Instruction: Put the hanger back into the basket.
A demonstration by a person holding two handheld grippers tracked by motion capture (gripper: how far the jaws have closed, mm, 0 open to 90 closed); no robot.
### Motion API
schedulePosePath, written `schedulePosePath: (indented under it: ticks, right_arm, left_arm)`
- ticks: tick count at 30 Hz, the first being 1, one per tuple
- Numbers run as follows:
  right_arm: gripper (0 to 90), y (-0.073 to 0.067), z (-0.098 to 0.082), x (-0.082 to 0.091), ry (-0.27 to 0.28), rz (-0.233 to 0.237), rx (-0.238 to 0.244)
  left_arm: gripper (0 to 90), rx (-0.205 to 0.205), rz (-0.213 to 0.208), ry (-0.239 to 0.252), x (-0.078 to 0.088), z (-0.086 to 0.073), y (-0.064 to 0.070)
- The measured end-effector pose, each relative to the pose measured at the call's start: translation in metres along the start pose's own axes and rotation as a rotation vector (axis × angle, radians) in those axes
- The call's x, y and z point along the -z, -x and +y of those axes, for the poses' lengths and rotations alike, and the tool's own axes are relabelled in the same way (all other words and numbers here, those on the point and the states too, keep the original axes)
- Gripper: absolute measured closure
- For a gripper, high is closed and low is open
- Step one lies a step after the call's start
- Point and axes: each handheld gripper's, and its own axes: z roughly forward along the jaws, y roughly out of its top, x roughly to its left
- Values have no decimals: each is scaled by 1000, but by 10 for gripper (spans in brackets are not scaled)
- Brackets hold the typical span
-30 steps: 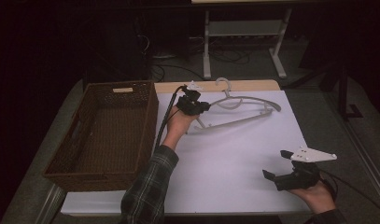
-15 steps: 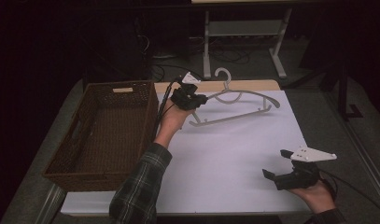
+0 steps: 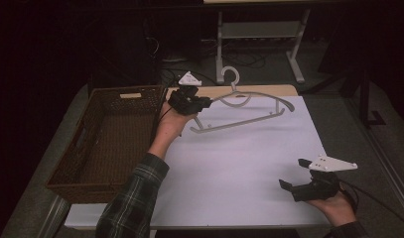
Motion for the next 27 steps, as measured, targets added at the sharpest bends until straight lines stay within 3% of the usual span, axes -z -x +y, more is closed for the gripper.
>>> schedulePosePath:
  ticks: [15,27]
  right_arm:
    - [0,0,0,0,-1,-5,0]
    - [0,0,0,-2,-6,-6,2]
  left_arm:
    - [834,10,7,35,47,-3,3]
    - [834,65,52,67,88,-21,-17]
